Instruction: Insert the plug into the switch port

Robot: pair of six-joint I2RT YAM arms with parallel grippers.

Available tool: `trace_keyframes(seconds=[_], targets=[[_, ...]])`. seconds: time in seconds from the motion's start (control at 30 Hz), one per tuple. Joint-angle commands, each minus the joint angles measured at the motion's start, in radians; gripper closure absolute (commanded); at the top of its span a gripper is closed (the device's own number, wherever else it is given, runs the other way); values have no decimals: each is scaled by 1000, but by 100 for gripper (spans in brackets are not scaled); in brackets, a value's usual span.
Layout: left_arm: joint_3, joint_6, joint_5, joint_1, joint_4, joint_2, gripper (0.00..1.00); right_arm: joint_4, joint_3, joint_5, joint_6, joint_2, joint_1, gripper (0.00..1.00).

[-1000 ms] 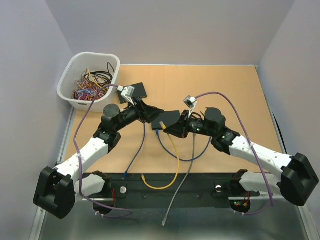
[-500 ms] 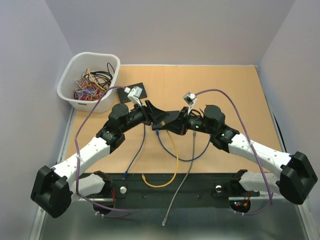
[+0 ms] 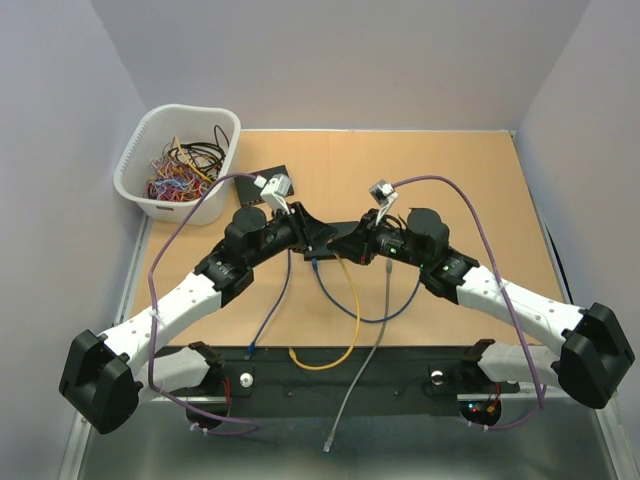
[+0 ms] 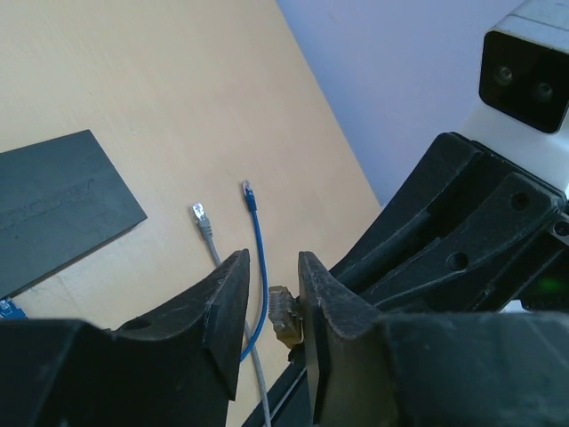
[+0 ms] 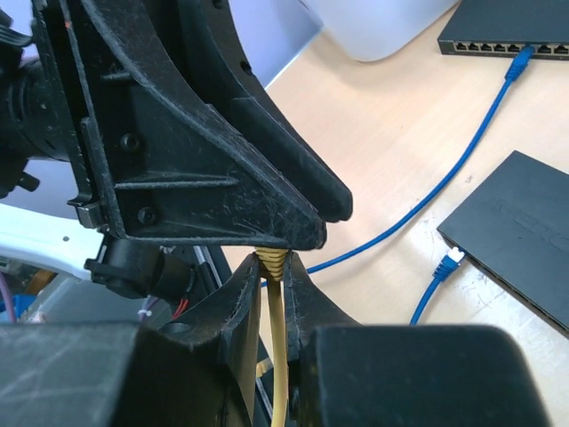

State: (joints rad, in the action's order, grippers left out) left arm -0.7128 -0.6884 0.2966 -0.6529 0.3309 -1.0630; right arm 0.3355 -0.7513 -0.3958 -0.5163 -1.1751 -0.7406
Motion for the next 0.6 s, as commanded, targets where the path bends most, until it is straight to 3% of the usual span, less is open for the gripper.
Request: trace_keyframes(seconds=[0.0,0.2,0.3,0.33,0.43,0.57], targets=[[-53,20,-48,2,-12,21,61,5,-56,25,33,0,3,100],[-73,24,-60,2,-24,9,55,-13,-42,49,41,12,3,99],[-73,24,-59,-2,-26,5,65,-15,-46,51,39,9,3,100],[-74,24,-60,-4,-24,5,74,-13,-49,51,41,8,3,100],[-74,26,-59,-7,-27,3,87,-15,-56,51,39,-4,3,100],[-73,32,-57,-10,-30,9,93,-12,-59,55,38,-15,3,100]])
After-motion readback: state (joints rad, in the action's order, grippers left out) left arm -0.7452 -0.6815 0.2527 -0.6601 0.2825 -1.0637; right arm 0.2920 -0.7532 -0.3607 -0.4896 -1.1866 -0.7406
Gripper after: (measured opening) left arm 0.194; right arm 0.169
